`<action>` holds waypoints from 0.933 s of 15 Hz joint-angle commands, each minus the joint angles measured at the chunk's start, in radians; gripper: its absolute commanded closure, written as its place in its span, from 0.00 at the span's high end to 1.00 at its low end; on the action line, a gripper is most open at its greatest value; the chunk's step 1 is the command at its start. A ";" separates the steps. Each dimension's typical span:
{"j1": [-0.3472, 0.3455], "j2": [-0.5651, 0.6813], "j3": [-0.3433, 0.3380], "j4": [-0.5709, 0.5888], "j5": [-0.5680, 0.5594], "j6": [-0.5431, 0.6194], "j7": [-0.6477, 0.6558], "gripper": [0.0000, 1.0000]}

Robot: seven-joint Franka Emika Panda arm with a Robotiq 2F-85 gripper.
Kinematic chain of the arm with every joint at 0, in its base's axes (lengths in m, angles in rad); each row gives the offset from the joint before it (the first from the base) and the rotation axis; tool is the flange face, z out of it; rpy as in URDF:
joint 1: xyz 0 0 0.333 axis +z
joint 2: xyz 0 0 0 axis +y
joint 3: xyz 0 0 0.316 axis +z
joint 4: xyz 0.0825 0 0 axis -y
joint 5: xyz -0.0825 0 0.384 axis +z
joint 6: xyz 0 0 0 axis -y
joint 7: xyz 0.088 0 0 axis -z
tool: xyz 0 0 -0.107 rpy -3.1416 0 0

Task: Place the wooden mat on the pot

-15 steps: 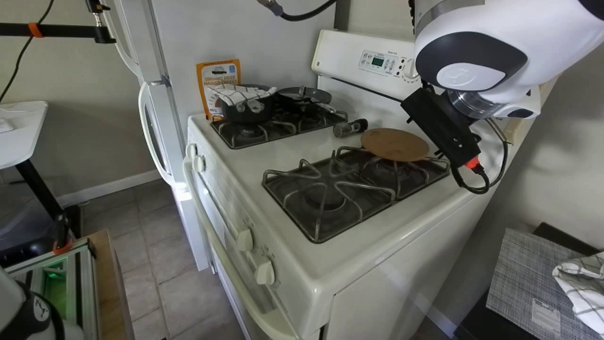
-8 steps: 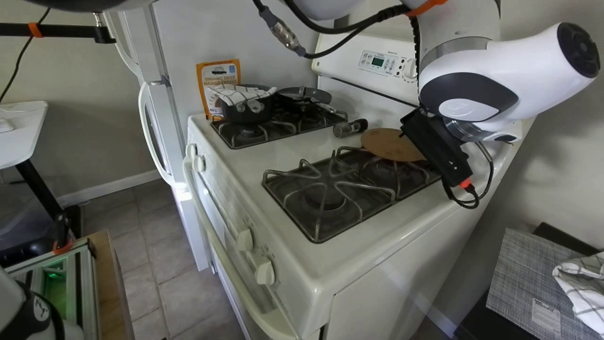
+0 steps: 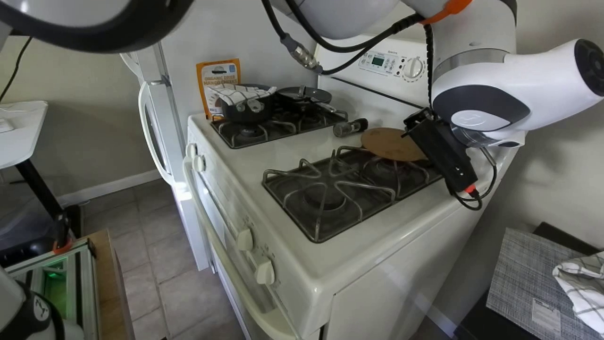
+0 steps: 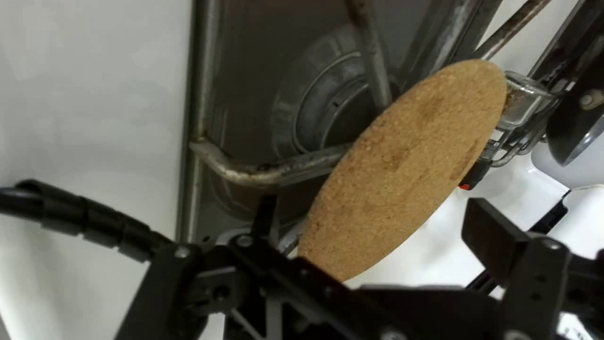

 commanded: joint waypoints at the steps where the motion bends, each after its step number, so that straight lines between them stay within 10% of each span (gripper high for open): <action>1: -0.021 0.068 0.022 0.089 0.018 -0.084 -0.011 1.00; 10: 0.006 0.134 0.027 0.180 0.006 -0.107 0.050 0.89; 14: 0.013 0.153 0.028 0.208 -0.005 -0.125 0.115 0.56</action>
